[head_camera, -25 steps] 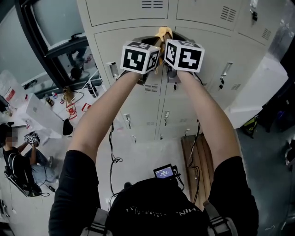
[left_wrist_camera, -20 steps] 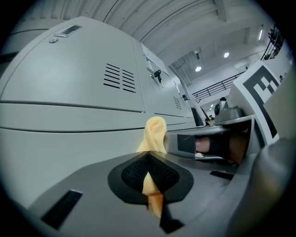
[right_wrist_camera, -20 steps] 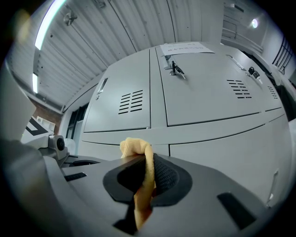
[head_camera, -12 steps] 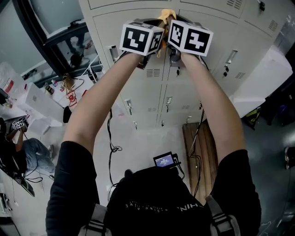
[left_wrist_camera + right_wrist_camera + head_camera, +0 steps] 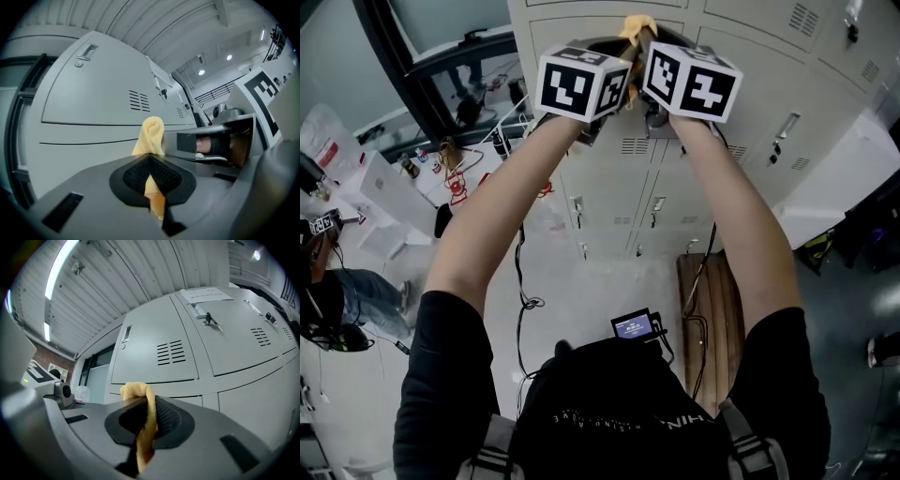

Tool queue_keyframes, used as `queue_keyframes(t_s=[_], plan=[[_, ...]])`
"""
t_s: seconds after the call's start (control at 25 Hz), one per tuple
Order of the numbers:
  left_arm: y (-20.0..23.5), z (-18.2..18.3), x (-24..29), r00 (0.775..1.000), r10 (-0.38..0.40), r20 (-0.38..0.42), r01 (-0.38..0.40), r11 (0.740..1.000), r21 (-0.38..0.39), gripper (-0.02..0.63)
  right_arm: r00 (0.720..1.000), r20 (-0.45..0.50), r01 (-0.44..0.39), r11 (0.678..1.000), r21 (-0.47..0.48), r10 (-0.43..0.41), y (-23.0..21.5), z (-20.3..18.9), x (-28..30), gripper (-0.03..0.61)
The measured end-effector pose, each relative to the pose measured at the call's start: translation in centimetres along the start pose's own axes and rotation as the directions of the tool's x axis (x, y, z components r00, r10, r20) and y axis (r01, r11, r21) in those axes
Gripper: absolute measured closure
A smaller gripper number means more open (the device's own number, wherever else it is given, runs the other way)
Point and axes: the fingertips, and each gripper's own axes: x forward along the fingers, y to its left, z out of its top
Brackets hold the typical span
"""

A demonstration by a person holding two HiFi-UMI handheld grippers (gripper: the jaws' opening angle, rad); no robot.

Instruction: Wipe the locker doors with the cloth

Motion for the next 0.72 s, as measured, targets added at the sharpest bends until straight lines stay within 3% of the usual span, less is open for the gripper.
queue_keyframes(t_s=[0.44, 0.72], plan=[[7.4, -4.1, -7.3, 0.992, 0.112, -0.057, -0.114, 0.993, -0.024, 0.594, 0.991, -0.058, -0.12, 0.992, 0.049, 0.123, 10.0, -3.6, 3.8, 0.528], [11.0, -7.3, -9.8, 0.984, 0.148, -0.103, -0.154, 0.987, -0.055, 0.594, 0.981, -0.104, -0.153, 0.985, 0.08, 0.161, 13.9, -6.7, 6.3, 0.528]])
